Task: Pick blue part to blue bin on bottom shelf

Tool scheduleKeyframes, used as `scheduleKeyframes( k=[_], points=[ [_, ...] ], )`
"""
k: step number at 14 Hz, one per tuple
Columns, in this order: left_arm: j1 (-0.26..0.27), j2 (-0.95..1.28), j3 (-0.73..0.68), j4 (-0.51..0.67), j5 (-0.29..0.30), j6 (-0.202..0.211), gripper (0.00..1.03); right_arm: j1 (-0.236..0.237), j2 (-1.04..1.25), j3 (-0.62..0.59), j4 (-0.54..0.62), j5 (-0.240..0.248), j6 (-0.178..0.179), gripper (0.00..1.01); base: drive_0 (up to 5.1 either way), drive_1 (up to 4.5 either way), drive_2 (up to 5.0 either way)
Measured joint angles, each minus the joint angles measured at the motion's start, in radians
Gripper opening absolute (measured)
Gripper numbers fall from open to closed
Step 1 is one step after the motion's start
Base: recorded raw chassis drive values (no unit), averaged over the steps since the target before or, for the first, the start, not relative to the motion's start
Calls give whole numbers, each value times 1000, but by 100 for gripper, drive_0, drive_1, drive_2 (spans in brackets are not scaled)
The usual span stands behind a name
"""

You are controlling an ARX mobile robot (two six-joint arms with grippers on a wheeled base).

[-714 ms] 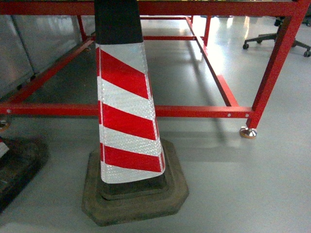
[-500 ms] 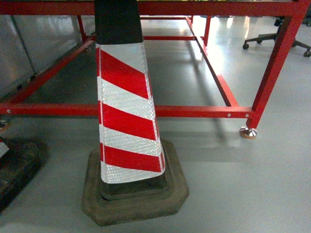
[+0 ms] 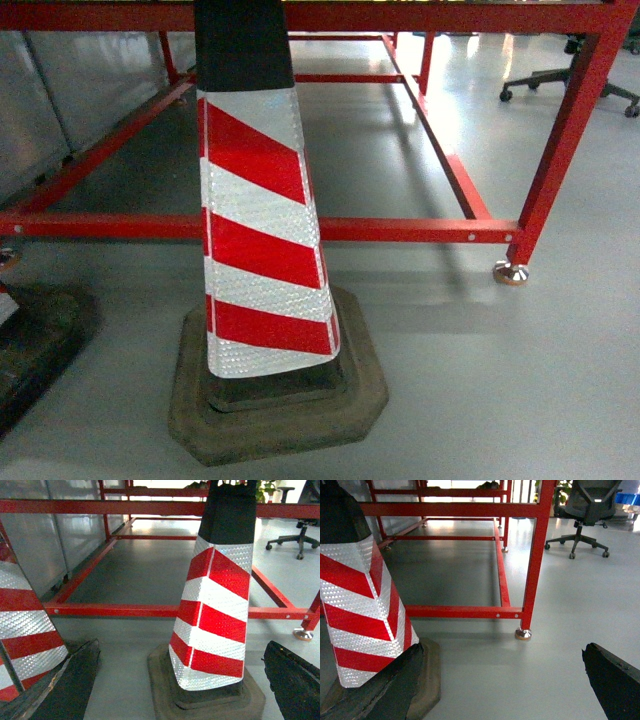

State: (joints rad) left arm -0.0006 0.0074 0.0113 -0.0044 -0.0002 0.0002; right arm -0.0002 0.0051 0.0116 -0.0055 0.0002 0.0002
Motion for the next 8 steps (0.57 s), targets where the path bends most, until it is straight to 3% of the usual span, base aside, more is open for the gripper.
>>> scheduleKeyframes(
  k=[8],
  points=[
    [0,0,0,-3,0,0,98,0,0,0,-2,0,0,98,0,0,0]
  ],
)
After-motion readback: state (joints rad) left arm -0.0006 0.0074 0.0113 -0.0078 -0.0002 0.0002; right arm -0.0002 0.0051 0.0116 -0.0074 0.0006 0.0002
